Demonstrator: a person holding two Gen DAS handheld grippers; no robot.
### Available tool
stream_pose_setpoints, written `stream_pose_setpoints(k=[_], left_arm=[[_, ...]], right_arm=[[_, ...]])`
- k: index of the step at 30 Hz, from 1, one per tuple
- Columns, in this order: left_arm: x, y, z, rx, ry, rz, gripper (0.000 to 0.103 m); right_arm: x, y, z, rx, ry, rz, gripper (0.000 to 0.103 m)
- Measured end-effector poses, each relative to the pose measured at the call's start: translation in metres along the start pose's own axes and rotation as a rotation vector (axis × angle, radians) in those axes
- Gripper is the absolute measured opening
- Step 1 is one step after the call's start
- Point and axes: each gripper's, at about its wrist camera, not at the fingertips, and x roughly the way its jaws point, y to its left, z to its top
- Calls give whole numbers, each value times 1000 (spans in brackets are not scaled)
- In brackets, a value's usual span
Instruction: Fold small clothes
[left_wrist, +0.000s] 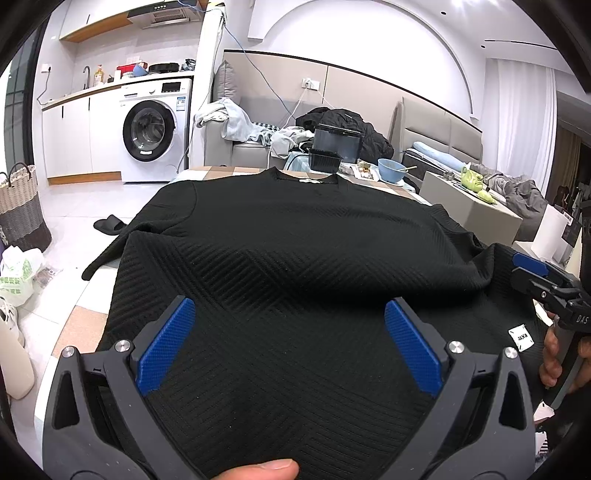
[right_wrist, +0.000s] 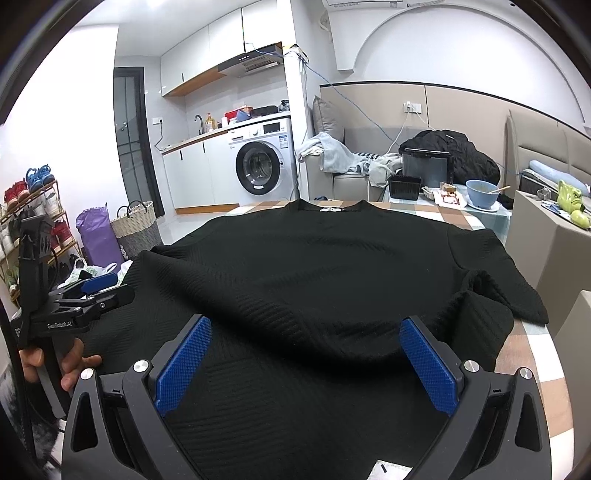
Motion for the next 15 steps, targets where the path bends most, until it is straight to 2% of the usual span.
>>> stream_pose_setpoints(k=[10, 13, 14, 15], left_arm=[[1, 2, 1, -3, 1, -2, 102], [1, 1, 1, -5, -2, -1, 102], [1, 0, 1, -6, -2, -1, 102], [1, 0, 1, -8, 2, -4, 102]], right_arm=[[1, 0, 1, 12, 14, -3, 103], [6, -2, -7, 39, 31, 34, 103], [4, 2, -9, 25, 25, -4, 103], [-4, 7, -10, 1, -19, -45, 103]])
